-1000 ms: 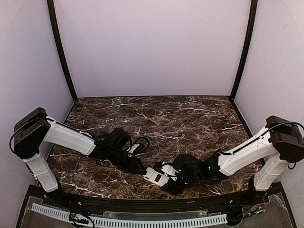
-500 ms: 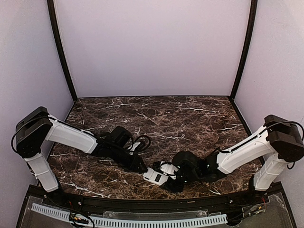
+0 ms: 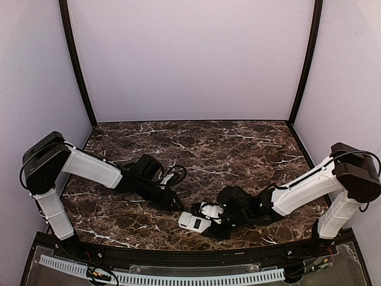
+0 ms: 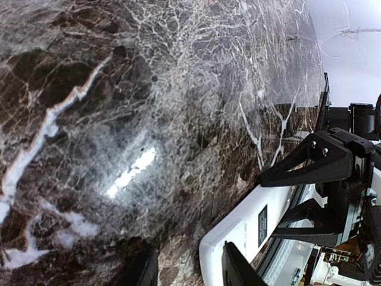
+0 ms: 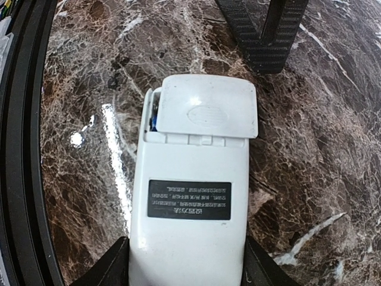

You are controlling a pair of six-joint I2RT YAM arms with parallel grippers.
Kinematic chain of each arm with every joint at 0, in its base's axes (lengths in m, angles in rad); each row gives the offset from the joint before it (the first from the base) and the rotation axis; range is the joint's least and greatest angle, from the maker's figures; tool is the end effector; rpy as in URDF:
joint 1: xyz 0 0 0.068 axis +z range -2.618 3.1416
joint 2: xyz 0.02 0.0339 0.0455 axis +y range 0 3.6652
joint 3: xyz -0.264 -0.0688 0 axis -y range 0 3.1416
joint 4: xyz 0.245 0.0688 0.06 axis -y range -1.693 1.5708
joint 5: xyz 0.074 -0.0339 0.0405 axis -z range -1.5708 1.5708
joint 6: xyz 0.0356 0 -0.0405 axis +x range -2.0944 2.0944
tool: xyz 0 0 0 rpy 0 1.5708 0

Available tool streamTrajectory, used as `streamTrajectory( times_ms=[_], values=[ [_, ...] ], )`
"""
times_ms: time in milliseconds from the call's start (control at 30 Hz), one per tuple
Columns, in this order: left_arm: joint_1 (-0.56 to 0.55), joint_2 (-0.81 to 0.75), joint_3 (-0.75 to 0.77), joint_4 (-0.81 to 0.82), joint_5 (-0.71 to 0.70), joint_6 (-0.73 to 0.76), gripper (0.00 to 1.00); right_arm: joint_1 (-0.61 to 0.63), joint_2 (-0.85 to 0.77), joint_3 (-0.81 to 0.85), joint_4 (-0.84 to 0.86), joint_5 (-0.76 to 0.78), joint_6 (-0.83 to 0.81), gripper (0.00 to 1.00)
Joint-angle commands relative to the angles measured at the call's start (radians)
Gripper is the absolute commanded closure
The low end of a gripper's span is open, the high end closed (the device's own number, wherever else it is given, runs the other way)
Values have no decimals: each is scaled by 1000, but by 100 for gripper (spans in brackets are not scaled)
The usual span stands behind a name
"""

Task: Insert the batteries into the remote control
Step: Hold the remote control without the battery cover at the center of the board, then load the battery cover onto the remote control without the battery cover.

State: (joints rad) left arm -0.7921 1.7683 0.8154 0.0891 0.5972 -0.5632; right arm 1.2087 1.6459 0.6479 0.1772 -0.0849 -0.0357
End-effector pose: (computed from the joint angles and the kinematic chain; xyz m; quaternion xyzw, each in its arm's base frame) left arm 0.2174 -0.2488 0.1288 0.2036 0.8792 -0.4225 0.0847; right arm 0.1026 0.2794 0.1233 -0.5545 0.7464 0.2354 0.2829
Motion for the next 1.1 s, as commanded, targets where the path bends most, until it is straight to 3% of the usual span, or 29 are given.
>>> streamTrajectory(
  times_ms=[0,1067],
  values=[
    [-2,21,5,28,57,14,63,-7,28,9,9,-31,-16,46],
    [-38,13,-47,97,113,-29,79,-27,41,16,-8,-20,-18,63]
  ],
)
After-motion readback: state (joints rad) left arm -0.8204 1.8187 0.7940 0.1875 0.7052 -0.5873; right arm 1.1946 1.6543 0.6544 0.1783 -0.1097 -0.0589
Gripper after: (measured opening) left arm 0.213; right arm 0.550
